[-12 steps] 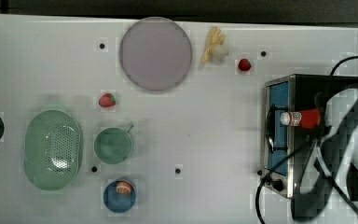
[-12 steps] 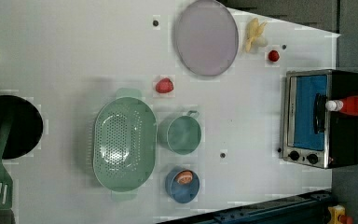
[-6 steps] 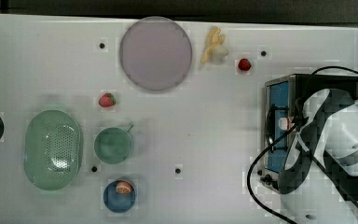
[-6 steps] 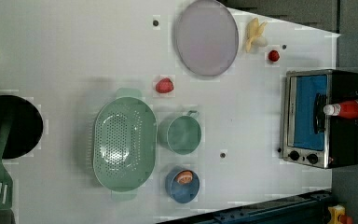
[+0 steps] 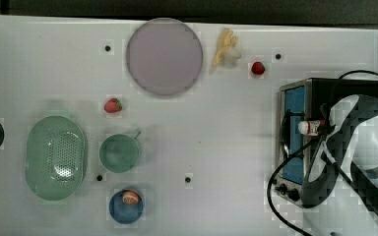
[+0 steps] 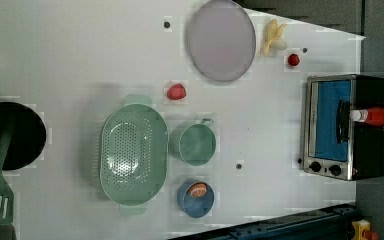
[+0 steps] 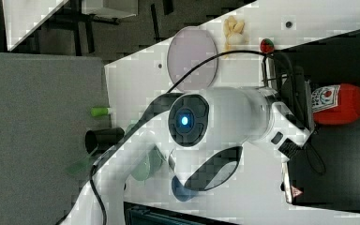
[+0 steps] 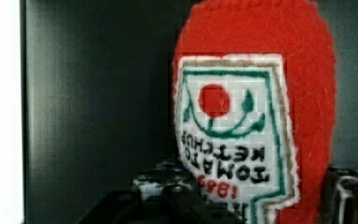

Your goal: Pick Ketchup from oven and place it on table.

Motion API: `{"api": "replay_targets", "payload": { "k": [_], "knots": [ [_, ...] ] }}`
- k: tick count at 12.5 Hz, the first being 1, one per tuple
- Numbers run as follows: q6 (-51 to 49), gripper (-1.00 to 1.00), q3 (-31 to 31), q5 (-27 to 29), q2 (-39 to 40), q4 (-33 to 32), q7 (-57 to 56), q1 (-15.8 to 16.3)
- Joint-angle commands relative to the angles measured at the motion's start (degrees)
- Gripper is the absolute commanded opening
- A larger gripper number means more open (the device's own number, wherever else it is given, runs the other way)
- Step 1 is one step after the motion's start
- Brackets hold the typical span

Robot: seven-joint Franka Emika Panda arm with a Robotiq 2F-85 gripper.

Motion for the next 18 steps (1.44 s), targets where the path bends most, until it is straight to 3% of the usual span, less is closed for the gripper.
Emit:
{"api": "replay_targets", "payload": {
  "k": [1, 4, 7, 14, 18],
  "knots": [
    [-5.56, 0.27, 0.12, -0.12, -4.17, 6.04, 1.77, -0.14],
    [-19.73, 0.27, 0.45, -2.07, -7.82, 14.7, 1.35, 2.53],
    [-25.75, 0.27, 2.72, -3.33, -11.56, 19.65, 1.35, 7.03],
    [-34.32, 0.27, 14.95, -3.53, -15.78, 19.08, 1.35, 15.67],
    [-33.13, 0.26, 19.06, -9.46, -15.73, 11.03, 1.45, 18.77]
  ]
}}
